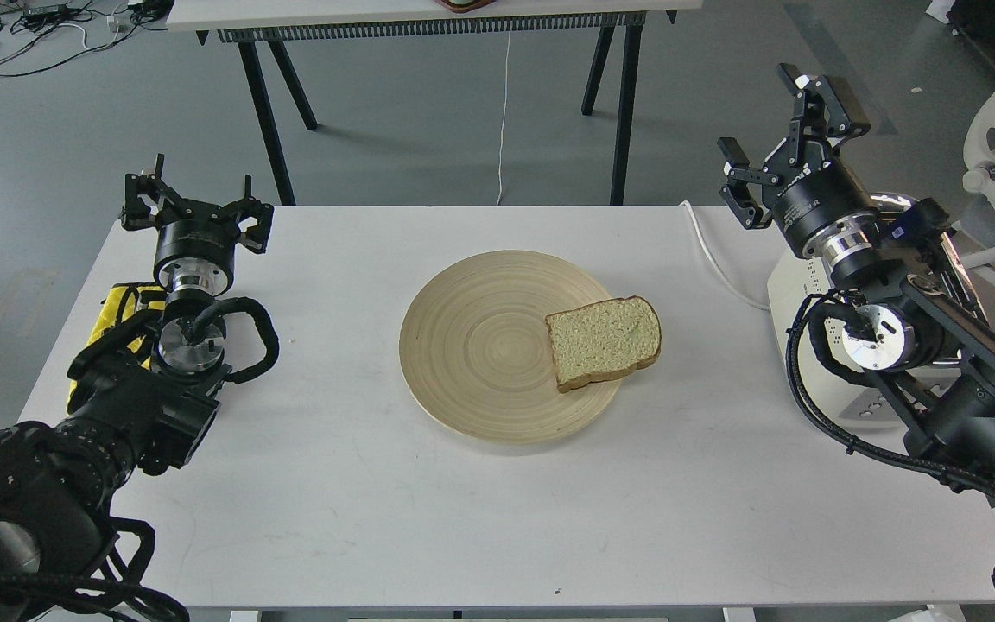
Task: Put bread in toaster with right arm
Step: 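Move the right gripper from beside the toaster toward the bread slice in the bowl, then close the right gripper on the edge of the bread slice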
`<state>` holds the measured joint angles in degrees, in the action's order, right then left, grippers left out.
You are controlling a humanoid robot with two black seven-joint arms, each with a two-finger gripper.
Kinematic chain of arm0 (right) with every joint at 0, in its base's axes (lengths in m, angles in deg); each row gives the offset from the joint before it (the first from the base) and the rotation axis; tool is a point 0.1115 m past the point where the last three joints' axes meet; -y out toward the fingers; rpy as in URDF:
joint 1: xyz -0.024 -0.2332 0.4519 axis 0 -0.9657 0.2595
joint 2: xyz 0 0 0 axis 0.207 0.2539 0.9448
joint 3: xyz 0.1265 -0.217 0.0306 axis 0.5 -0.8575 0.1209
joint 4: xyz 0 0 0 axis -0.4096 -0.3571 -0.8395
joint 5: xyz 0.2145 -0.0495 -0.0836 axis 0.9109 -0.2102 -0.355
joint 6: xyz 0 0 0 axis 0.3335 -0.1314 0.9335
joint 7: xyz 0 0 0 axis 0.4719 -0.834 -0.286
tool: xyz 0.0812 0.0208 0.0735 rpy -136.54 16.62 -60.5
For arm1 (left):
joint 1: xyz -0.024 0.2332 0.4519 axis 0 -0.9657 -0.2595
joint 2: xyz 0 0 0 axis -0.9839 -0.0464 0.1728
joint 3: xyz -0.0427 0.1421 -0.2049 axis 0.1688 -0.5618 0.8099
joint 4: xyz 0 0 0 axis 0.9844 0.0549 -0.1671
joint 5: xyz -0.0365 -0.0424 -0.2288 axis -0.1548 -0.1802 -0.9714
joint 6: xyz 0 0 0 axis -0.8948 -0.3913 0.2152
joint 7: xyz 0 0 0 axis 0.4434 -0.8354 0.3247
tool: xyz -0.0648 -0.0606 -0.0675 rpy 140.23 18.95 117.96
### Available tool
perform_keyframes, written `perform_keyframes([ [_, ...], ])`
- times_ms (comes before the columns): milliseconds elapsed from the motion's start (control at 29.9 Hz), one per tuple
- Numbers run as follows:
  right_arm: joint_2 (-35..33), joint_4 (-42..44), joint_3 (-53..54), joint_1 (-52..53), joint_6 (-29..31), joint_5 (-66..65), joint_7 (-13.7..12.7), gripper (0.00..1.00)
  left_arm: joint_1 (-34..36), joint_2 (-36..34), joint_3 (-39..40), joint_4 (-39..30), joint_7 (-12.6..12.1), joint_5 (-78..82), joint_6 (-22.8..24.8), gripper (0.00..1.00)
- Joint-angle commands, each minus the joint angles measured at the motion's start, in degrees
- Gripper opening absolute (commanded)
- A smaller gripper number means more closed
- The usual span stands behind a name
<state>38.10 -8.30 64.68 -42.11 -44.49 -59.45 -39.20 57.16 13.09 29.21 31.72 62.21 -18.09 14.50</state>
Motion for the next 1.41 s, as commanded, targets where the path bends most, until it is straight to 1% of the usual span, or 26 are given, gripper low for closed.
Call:
perform_keyframes([
  [0,0.50,-3.01,-3.34,-0.09,-8.01,-11.60,-2.61,0.99,-0.01,0.00,0.00,0.00,0.01,0.01,0.00,1.00],
  [67,0.59,-3.80,-6.06,-0.09,-12.58,-16.00,-3.31,0.99,-0.01,0.00,0.00,0.00,0.01,0.01,0.00,1.00],
  [134,0.68,-4.07,-9.23,-0.09,-16.89,-19.61,-4.63,0.99,-0.01,0.00,0.00,0.00,0.01,0.01,0.00,1.00],
  [268,0.77,-3.54,-15.38,-0.09,-23.40,-24.98,-7.00,0.99,-0.01,0.00,0.00,0.00,0.01,0.01,0.00,1.00],
  [402,0.77,-2.84,-20.92,-0.26,-28.48,-26.13,-9.03,0.99,-0.01,0.00,0.00,0.00,0.01,0.01,0.00,1.00],
  [536,0.86,0.14,-25.41,-0.09,-28.48,-26.22,-9.47,0.98,-0.01,0.00,0.00,0.00,0.01,0.01,0.00,1.00],
  [770,3.49,5.16,-31.21,0.00,-28.48,-26.22,-10.70,0.98,-0.01,0.00,0.00,0.00,0.01,0.01,0.00,1.00],
  [904,4.55,6.74,-33.49,0.09,-28.48,-26.22,-12.54,0.98,-0.01,0.00,0.00,0.00,0.01,0.01,0.00,1.00],
  [1105,5.77,8.06,-37.01,0.09,-28.48,-26.22,-12.90,0.97,-0.01,0.00,0.00,0.00,0.01,0.01,0.00,1.00],
  [1238,7.27,9.21,-38.24,0.00,-28.48,-26.22,-12.81,0.93,-0.01,0.00,0.00,0.00,0.01,0.01,0.00,1.00],
  [1372,8.15,9.29,-38.86,0.00,-28.48,-26.22,-12.90,0.86,-0.01,0.00,0.00,0.00,0.01,0.01,0.00,1.00],
])
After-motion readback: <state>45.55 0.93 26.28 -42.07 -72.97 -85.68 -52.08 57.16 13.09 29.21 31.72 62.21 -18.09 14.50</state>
